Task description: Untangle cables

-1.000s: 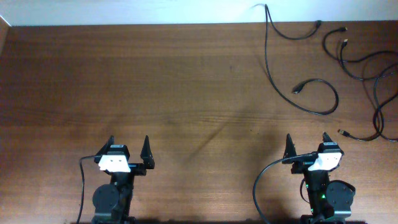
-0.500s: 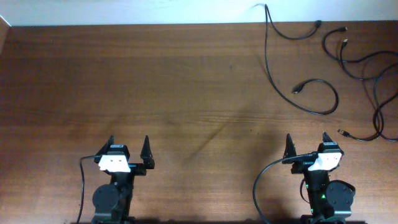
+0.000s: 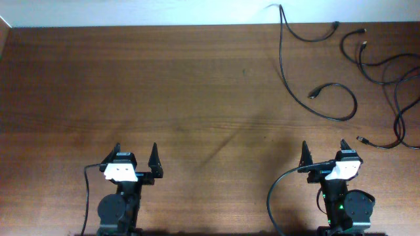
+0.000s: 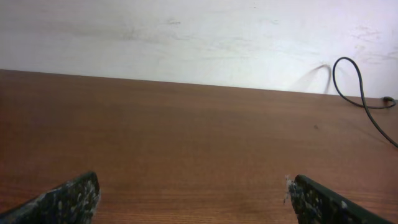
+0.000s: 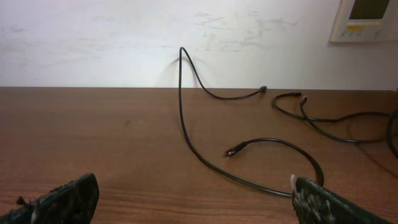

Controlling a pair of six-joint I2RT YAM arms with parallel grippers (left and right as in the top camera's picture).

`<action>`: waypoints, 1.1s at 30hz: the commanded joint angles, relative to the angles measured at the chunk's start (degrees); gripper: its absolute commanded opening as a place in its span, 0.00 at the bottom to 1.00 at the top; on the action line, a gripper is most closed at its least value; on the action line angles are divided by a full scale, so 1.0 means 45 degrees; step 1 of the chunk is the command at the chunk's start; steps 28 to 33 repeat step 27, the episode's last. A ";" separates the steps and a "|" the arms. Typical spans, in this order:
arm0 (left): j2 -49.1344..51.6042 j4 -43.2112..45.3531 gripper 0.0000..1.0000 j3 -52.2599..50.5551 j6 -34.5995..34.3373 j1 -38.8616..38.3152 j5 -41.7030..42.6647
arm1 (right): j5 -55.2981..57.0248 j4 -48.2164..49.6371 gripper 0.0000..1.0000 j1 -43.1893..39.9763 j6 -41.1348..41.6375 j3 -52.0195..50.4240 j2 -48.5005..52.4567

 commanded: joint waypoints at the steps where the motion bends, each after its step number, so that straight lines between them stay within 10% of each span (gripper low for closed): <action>1: -0.0121 0.0024 0.99 -0.0092 0.0257 0.0044 0.0141 | -0.0063 -0.0058 0.99 -0.0073 -0.0039 -0.0063 -0.0063; 33: -0.0121 0.0024 0.99 -0.0092 0.0257 0.0044 0.0141 | -0.0063 -0.0058 0.98 -0.0073 -0.0039 -0.0063 -0.0063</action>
